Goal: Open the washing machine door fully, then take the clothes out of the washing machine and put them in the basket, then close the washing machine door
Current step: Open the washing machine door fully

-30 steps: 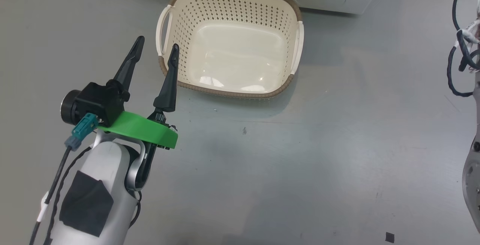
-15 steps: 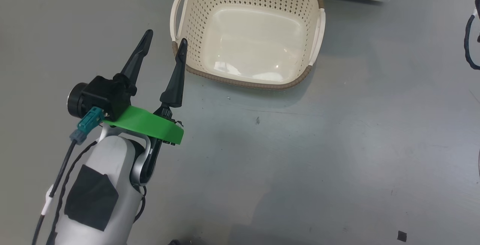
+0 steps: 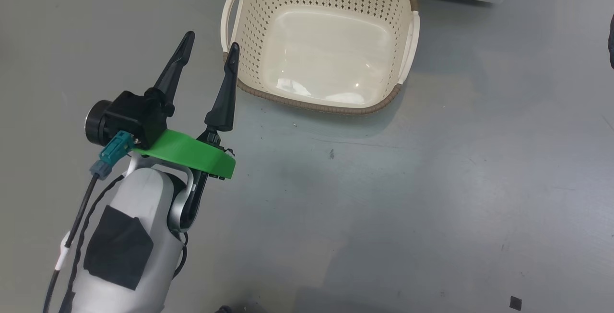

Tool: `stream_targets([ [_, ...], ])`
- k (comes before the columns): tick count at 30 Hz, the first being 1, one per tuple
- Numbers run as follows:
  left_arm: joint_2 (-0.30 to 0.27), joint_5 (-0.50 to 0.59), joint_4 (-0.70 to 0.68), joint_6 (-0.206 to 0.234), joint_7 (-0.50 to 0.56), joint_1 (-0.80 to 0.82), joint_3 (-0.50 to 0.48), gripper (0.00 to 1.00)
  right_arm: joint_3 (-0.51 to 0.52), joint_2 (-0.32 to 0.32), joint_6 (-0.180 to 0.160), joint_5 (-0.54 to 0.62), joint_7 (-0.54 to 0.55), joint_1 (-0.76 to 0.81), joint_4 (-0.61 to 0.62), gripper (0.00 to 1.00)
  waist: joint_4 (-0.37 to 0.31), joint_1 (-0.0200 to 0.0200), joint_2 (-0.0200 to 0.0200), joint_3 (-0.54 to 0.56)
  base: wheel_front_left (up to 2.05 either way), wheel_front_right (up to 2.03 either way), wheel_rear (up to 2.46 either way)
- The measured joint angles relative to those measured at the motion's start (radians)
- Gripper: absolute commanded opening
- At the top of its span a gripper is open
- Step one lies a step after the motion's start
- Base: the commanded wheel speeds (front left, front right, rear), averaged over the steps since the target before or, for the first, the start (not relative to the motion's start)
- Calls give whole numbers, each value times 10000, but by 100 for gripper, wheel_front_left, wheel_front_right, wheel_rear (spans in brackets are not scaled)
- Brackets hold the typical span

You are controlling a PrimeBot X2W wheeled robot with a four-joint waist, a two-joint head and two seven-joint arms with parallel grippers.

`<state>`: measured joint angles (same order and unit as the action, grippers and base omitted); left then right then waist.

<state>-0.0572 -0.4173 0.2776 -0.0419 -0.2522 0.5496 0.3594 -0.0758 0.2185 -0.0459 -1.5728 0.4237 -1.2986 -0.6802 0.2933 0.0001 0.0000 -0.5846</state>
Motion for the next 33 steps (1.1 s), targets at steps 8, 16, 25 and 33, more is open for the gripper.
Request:
stream_targets([
  [8,33,71,50,-84,0,12,-65,100,8,69,173,-303,650,-26,-372,0,-49,0,0,126,0,0,0],
  [16,59,174,107,-90,0,12,-142,100,-4,128,313,-570,1363,-12,-648,0,-114,0,0,262,0,0,0],
  [25,67,268,318,-165,0,-15,-253,100,-21,2,683,-961,2063,325,-909,0,-247,-1,0,590,0,0,0],
  [33,56,357,481,-176,0,-266,-336,100,-36,-151,1068,-1269,2627,918,-1078,0,-366,-1,0,965,0,0,0],
])
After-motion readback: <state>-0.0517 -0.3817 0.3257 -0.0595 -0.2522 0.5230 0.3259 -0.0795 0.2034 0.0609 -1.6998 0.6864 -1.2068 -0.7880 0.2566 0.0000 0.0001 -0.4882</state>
